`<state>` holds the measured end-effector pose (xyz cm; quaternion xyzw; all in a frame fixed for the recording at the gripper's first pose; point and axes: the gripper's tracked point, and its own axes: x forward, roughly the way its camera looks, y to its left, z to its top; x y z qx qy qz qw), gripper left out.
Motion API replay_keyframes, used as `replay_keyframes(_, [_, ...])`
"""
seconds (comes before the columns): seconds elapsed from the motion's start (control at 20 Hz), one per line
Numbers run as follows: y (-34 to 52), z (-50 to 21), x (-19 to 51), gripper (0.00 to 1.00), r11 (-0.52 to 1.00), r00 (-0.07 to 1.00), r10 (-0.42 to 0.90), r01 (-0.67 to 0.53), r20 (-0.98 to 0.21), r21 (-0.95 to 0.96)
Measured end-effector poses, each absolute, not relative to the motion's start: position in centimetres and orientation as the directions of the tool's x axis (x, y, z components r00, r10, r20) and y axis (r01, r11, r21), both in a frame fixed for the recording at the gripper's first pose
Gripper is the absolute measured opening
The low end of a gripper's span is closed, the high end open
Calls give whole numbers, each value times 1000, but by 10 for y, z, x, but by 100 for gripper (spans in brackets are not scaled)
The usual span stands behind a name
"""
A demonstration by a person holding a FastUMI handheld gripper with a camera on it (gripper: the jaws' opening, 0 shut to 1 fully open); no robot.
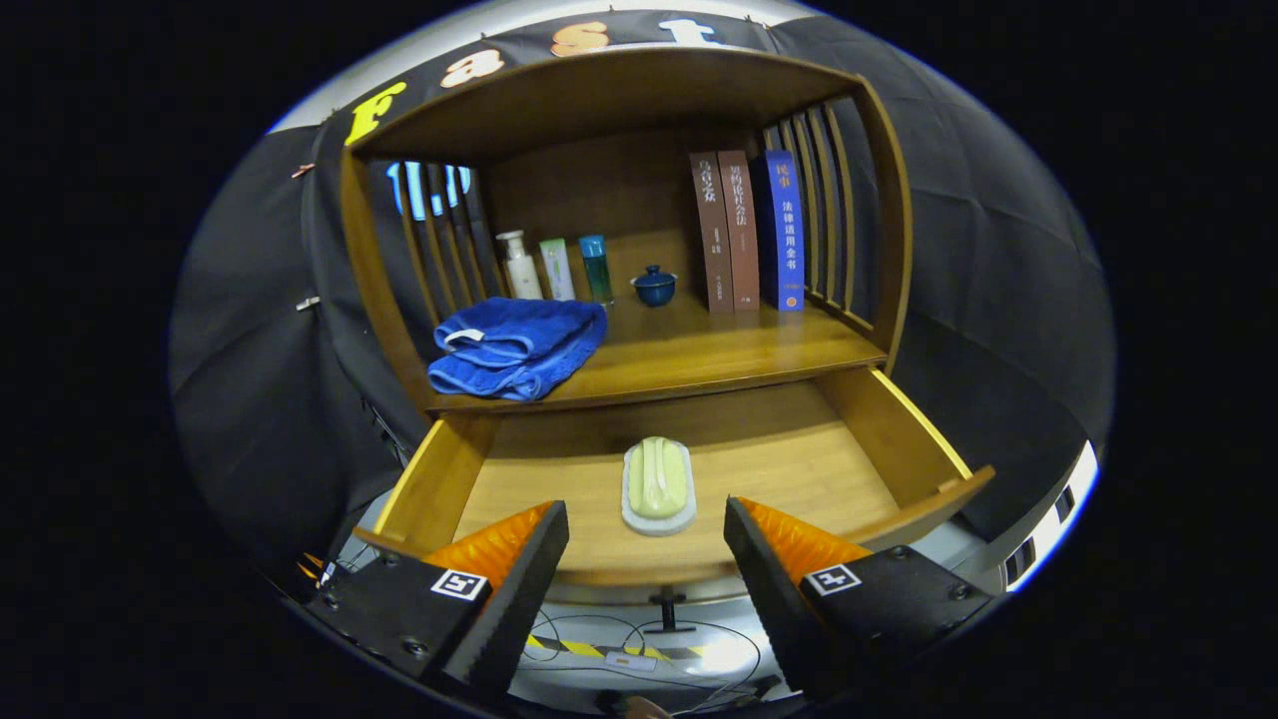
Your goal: Pull open the drawer, take out the items inside it, and place them on the countertop above the cabinet.
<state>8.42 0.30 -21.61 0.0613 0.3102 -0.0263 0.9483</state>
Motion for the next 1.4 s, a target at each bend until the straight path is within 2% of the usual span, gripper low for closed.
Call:
replay_keyframes(0.25, [-3,-242,155,100,990,706,-13,109,-709,91])
replay_keyframes(0.45, [-7,-283,183,100,995,555,-45,96,-830,11])
replay_keyframes(0.7, [-7,-324,200,98,995,415,-46,102,-908,-4])
replay_keyframes(0.95, [-9,-351,195,50,993,329,-46,118,-943,-7])
replay_keyframes(1.1, [-10,-354,198,21,995,339,-50,93,-939,-19])
replay_keyframes(1.4, [-3,-349,184,22,998,330,-2,66,-944,20])
